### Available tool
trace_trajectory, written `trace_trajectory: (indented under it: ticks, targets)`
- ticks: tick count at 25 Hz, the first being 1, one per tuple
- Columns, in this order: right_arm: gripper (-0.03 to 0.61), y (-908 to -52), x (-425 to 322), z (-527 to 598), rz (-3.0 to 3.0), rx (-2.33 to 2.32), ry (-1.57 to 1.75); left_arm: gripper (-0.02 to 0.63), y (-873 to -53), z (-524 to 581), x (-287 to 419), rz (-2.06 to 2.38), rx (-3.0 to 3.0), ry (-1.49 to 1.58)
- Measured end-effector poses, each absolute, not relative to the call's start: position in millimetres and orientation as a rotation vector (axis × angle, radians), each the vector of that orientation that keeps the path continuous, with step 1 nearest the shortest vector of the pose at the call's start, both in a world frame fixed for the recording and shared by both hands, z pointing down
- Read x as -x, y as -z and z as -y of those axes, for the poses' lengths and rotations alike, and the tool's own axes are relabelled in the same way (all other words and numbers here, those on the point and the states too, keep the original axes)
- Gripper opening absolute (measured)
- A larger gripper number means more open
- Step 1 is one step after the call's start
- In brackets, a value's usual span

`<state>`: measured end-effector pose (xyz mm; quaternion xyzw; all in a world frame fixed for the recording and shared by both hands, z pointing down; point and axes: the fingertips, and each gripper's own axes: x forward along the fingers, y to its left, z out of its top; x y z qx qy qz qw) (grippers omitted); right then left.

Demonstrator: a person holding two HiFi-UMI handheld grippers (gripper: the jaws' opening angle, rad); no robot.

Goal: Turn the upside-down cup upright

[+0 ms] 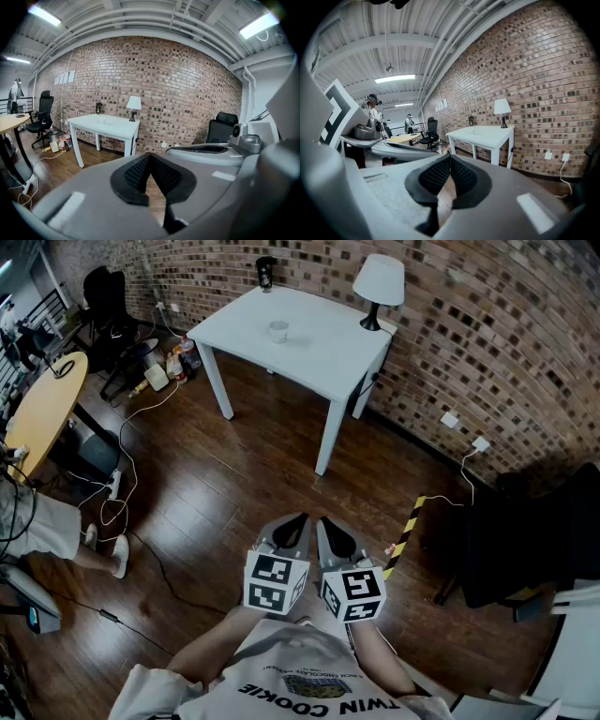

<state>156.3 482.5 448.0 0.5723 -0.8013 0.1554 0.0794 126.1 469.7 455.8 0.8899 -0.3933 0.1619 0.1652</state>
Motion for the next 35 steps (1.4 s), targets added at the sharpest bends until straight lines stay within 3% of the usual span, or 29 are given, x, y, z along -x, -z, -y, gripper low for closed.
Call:
trace_trajectory:
  ticks: [21, 35]
  targets:
    - [0.003, -438, -50, -216, 2.358, -1.643, -0.383, 0.006, -447, -204, -29, 1.114, -2.518, -0.381]
    - [0.003, -457, -63, -67, 2.392, -1.524, -0.302, 0.006, -463, -60, -38, 1.218, -2.456, -0.401]
